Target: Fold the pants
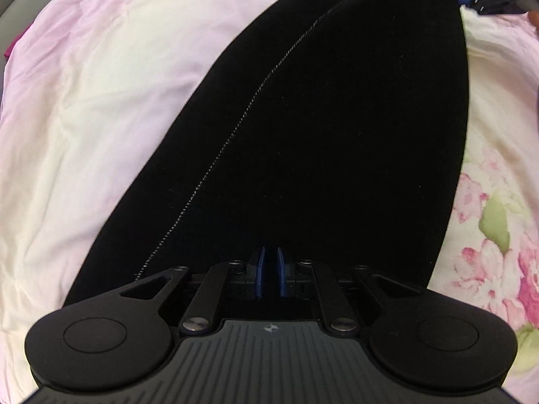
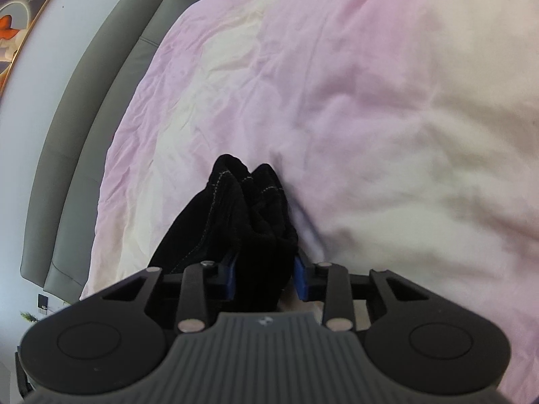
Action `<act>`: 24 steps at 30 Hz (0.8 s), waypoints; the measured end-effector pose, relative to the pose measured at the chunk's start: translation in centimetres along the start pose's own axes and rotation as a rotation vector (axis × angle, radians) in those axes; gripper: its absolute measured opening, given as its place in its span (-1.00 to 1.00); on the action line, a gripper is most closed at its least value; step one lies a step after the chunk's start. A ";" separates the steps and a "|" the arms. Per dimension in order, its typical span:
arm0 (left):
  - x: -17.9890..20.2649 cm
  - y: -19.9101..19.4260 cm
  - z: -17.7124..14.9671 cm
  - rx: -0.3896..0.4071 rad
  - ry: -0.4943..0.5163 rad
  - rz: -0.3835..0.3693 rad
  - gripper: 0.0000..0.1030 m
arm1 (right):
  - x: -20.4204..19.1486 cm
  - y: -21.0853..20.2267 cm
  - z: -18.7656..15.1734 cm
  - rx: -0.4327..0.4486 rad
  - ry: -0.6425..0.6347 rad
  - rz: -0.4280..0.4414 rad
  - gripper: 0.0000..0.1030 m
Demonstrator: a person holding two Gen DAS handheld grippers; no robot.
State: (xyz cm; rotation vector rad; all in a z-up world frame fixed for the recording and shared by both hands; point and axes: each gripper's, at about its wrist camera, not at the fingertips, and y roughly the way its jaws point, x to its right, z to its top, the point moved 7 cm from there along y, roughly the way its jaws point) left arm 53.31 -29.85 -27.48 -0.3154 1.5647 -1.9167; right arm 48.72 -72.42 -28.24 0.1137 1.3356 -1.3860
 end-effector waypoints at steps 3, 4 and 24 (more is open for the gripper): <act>0.0 -0.1 -0.1 -0.001 -0.019 0.001 -0.76 | -1.8 -1.3 0.4 0.018 -0.039 0.024 -0.48; -0.1 -0.7 -0.1 0.009 -0.027 -0.001 -0.75 | -2.6 -1.7 0.6 0.022 -0.056 0.029 -0.48; 1.0 -10.4 -7.5 0.169 -0.140 -0.131 -0.74 | -23.0 -8.3 -2.7 0.020 -0.456 0.091 -0.51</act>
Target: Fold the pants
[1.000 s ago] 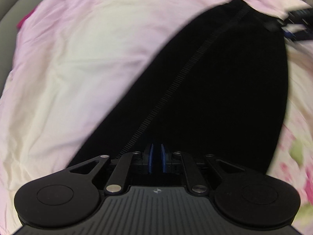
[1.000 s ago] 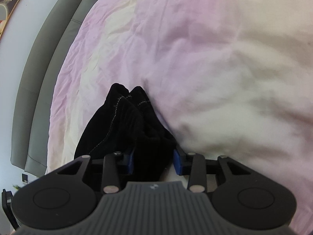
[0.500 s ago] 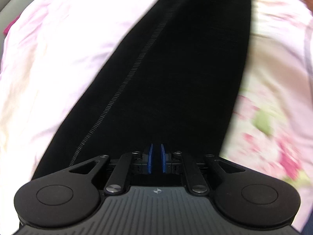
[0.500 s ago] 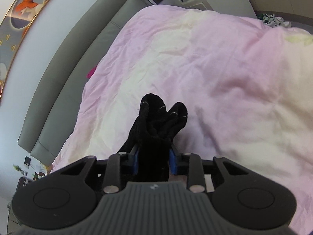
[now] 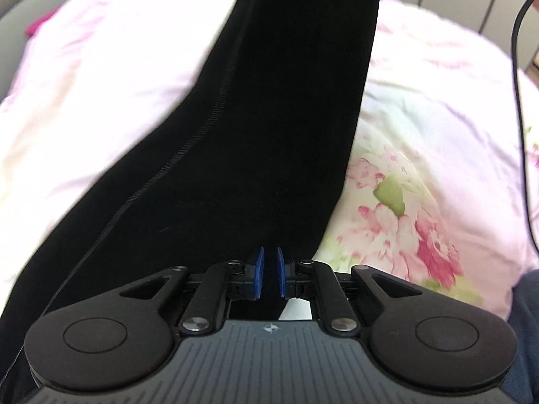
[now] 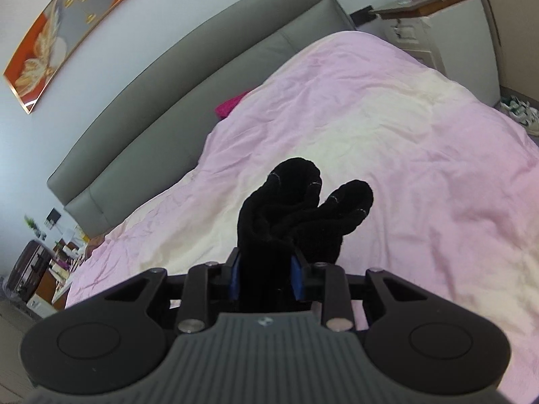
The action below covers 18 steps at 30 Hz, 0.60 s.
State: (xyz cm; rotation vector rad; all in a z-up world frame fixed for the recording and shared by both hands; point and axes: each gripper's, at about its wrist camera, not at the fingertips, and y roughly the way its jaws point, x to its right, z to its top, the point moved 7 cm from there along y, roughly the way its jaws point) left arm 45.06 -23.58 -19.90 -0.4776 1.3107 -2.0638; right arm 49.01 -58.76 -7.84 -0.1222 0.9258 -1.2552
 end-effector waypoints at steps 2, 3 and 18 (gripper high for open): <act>-2.3 -2.4 -1.6 0.019 -0.051 0.035 -0.74 | -4.2 0.4 0.0 -0.016 -0.059 0.023 -0.51; -3.7 -3.5 -2.7 0.026 -0.081 0.056 -0.74 | -6.4 0.7 -0.2 -0.024 -0.089 0.031 -0.51; -15.9 -9.2 -19.4 0.084 -0.481 0.142 -0.74 | -28.4 16.3 -18.5 -0.321 -0.504 0.032 -0.51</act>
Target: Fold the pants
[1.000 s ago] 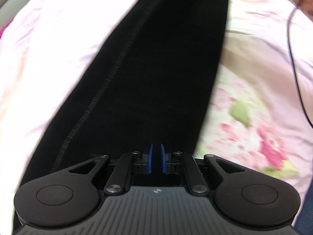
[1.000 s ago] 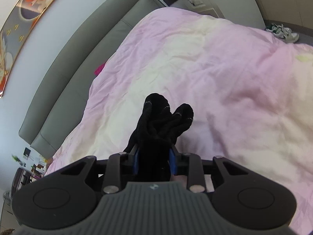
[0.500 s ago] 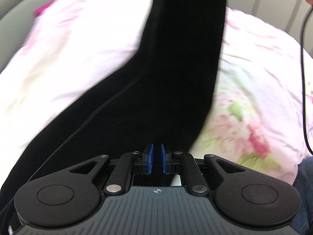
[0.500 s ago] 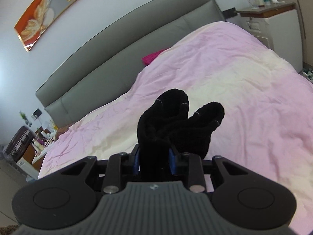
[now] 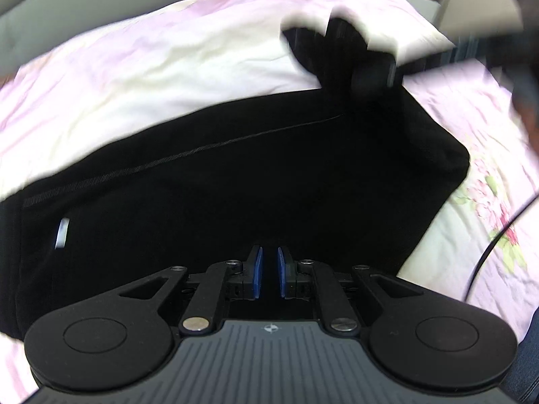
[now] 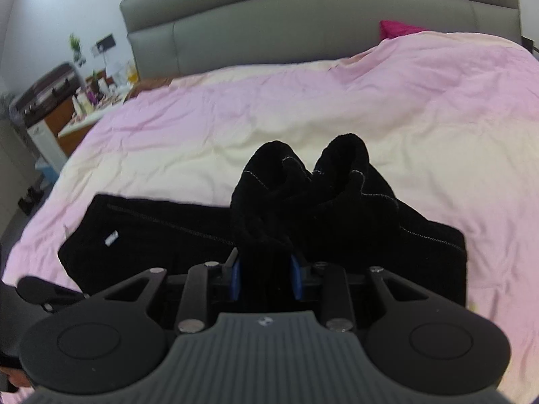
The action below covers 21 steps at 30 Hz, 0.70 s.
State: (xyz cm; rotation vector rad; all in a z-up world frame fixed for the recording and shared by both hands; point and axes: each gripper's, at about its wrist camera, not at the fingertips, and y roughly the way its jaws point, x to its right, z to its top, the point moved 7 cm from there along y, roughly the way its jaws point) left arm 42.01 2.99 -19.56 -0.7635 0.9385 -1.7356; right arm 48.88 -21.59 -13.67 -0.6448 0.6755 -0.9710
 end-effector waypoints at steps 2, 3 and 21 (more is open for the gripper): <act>-0.7 -0.1 0.1 0.015 -0.028 -0.002 -0.74 | -1.7 3.5 -2.5 -0.060 -0.044 -0.002 -0.51; -0.9 -0.1 -0.1 0.025 -0.038 0.000 -0.74 | -2.4 5.0 -3.6 -0.091 -0.069 -0.009 -0.51; -2.0 3.2 -0.5 0.056 -0.176 0.046 -0.18 | -2.1 11.3 -2.4 -0.247 -0.001 -0.016 0.11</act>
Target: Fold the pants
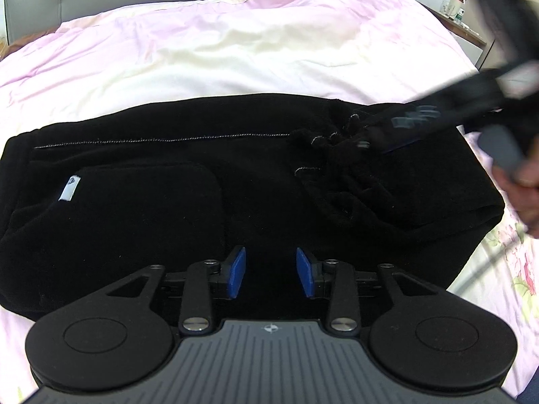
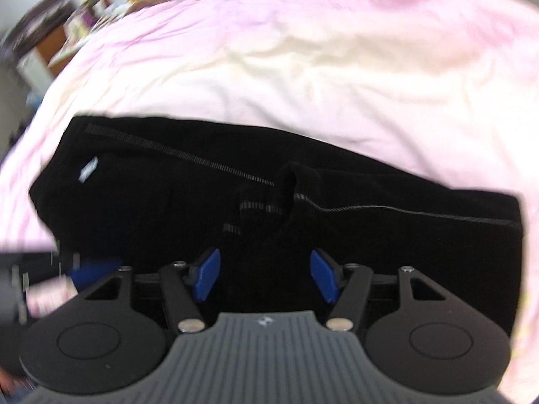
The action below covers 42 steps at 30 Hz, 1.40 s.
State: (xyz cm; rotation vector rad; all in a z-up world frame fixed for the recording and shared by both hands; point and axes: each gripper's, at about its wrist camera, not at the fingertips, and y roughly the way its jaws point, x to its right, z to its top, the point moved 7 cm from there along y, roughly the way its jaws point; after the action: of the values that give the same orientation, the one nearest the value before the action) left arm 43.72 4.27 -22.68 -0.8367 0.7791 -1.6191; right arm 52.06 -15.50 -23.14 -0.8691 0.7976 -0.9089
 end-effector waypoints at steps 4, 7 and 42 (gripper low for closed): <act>-0.4 0.5 0.0 -0.014 -0.009 0.003 -0.18 | 0.5 5.0 -0.9 -0.113 0.090 -0.023 0.14; -0.5 1.0 0.4 -0.004 -0.031 -0.037 -0.18 | -0.2 5.6 -1.8 -0.085 0.037 -0.017 -0.17; 0.6 8.3 7.0 0.038 -0.346 -0.311 -0.32 | 8.2 -4.4 -8.2 0.027 -0.047 -0.055 -0.19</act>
State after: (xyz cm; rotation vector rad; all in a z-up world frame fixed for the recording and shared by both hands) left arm 53.80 1.68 -25.78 -1.2167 0.3857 -1.6875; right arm 46.81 -26.70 -24.49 -0.8898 0.7222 -0.9420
